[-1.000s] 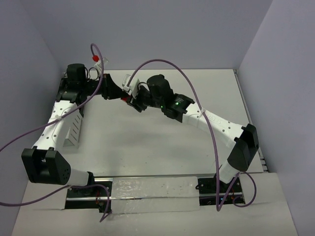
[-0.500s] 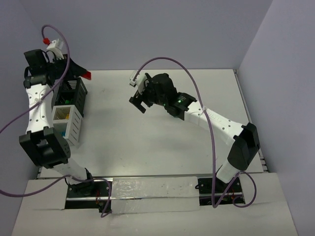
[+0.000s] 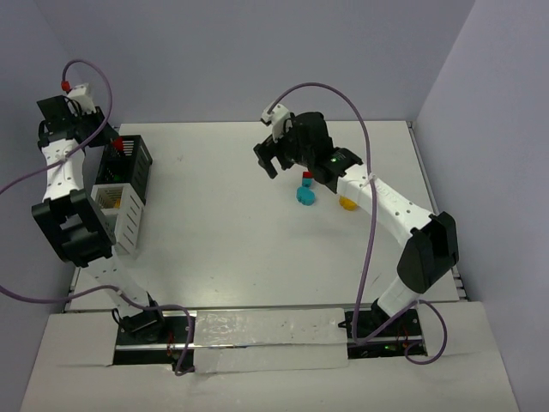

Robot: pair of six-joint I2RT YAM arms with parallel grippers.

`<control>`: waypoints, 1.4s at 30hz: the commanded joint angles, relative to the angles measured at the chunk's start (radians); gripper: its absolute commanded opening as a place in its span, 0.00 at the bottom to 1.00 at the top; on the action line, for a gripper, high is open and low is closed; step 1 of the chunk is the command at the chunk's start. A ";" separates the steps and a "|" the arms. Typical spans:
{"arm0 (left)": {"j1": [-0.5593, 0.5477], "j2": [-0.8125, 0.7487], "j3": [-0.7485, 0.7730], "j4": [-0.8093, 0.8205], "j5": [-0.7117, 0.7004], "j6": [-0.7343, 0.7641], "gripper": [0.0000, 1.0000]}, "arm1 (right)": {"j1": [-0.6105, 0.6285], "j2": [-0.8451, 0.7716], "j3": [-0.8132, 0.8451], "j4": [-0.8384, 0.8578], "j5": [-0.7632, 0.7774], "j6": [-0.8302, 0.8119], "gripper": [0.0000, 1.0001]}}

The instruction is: Sort the legos into containers by color

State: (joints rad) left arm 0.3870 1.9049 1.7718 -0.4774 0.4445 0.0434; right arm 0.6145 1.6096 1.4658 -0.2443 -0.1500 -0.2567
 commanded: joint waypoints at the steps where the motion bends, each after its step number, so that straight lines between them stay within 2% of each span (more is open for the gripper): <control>1: 0.010 0.027 0.063 0.121 -0.044 0.010 0.00 | -0.021 -0.015 0.016 -0.003 -0.027 0.034 0.97; 4: 0.011 0.083 0.093 0.126 -0.057 0.016 0.01 | -0.039 -0.009 0.018 -0.007 -0.034 0.043 0.97; 6: 0.010 0.101 0.093 0.128 -0.067 0.029 0.06 | -0.050 -0.003 0.019 -0.009 -0.041 0.052 0.97; 8: 0.010 0.113 0.094 0.119 -0.073 0.038 0.17 | -0.069 0.002 0.015 -0.012 -0.054 0.054 0.97; 9: 0.010 0.114 0.094 0.118 -0.073 0.038 0.17 | -0.077 0.003 0.014 -0.016 -0.054 0.054 0.97; 11: 0.011 0.118 0.092 0.102 -0.077 0.044 0.30 | -0.107 0.023 0.027 -0.051 -0.081 0.037 0.95; 13: 0.010 0.112 0.083 0.096 -0.080 0.047 0.36 | -0.128 0.049 0.040 -0.085 -0.092 0.023 0.93; 17: 0.010 0.088 0.047 0.100 -0.084 0.042 0.52 | -0.180 0.092 0.050 -0.135 -0.025 0.059 0.91; 22: 0.010 0.054 0.014 0.102 -0.091 0.041 0.65 | -0.223 0.161 0.052 -0.196 0.103 0.145 0.84; 24: 0.009 0.045 0.009 0.105 -0.093 0.041 0.66 | -0.234 0.168 0.034 -0.205 0.122 0.154 0.84; 28: 0.006 -0.005 0.006 0.112 -0.058 0.052 0.67 | -0.286 0.150 -0.023 -0.216 0.068 0.102 0.82; 33: -0.010 -0.064 0.001 0.107 -0.040 0.063 0.67 | -0.323 0.182 -0.001 -0.259 0.113 0.095 0.77; 39: -0.037 -0.123 -0.028 0.110 -0.004 0.078 0.69 | -0.345 0.222 -0.029 -0.260 0.124 0.000 0.77; 42: -0.046 -0.131 -0.020 0.082 0.052 0.070 0.69 | -0.353 0.253 0.014 -0.260 0.108 -0.024 0.77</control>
State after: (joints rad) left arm 0.3532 1.8130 1.7527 -0.3988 0.4126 0.1048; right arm 0.2714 1.8294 1.4466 -0.4967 -0.0420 -0.2245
